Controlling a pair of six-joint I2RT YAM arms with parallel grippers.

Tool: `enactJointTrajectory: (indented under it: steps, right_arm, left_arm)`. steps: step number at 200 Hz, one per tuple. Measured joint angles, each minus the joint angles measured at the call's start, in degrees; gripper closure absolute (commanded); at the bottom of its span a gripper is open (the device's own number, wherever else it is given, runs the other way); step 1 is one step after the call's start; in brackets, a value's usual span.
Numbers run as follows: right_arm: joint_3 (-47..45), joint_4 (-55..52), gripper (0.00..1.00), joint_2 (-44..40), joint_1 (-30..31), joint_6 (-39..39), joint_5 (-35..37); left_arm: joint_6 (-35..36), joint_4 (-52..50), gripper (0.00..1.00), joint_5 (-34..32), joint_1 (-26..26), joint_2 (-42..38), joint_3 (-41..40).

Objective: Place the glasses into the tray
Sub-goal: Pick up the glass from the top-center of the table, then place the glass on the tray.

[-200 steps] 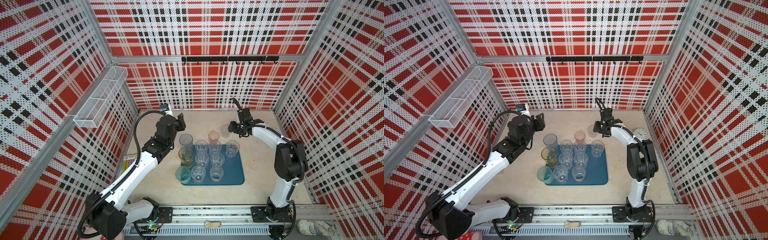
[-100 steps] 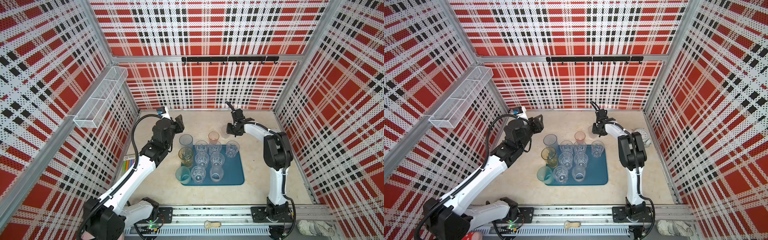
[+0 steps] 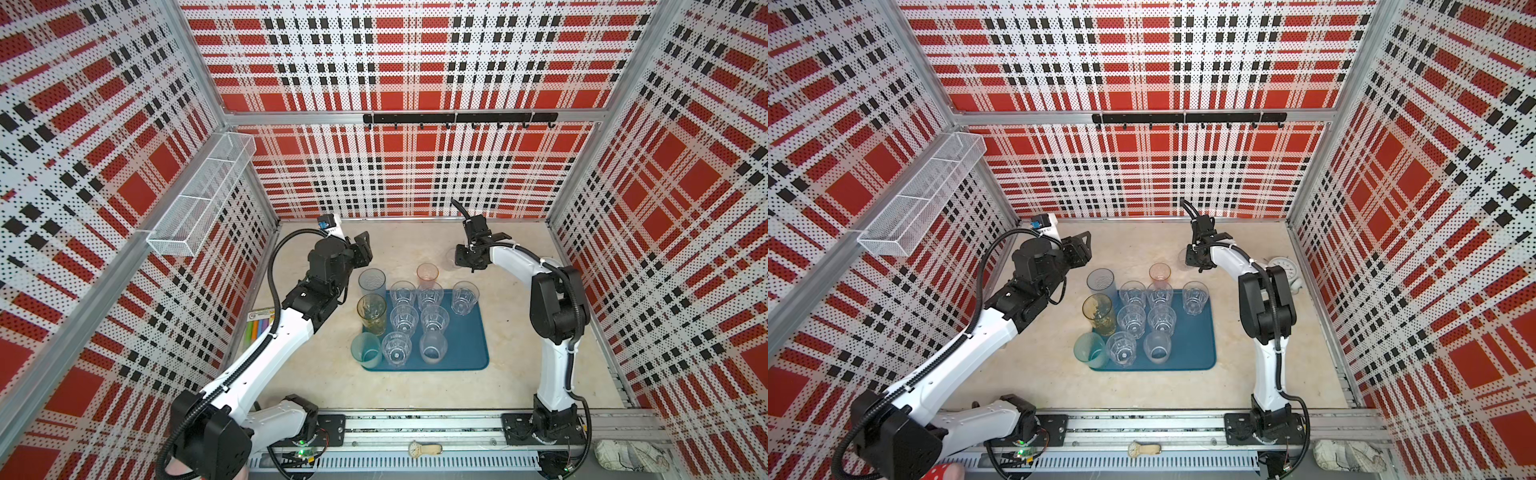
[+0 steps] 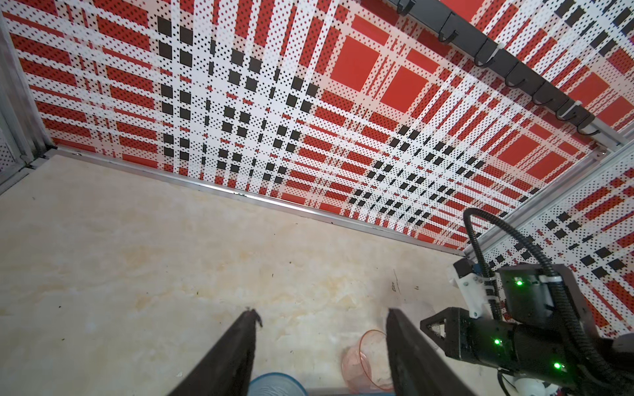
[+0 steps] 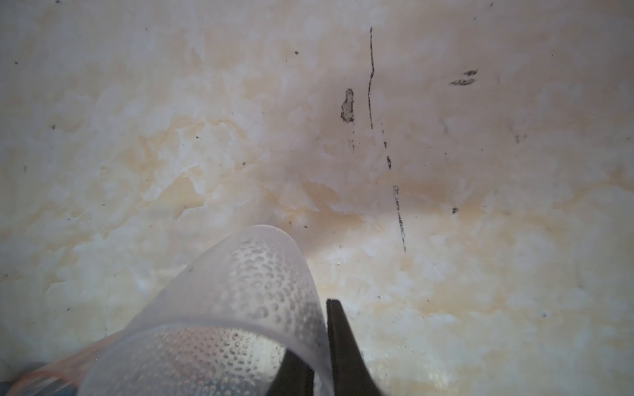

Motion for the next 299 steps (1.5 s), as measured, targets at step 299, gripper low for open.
enactJointTrajectory:
  steps: [299]
  right_arm:
    - [-39.58, -9.88, 0.84, -33.05, 12.50, 7.96, 6.19]
  left_arm:
    - [-2.56, 4.02, 0.23, -6.93, -6.27, -3.80, -6.88]
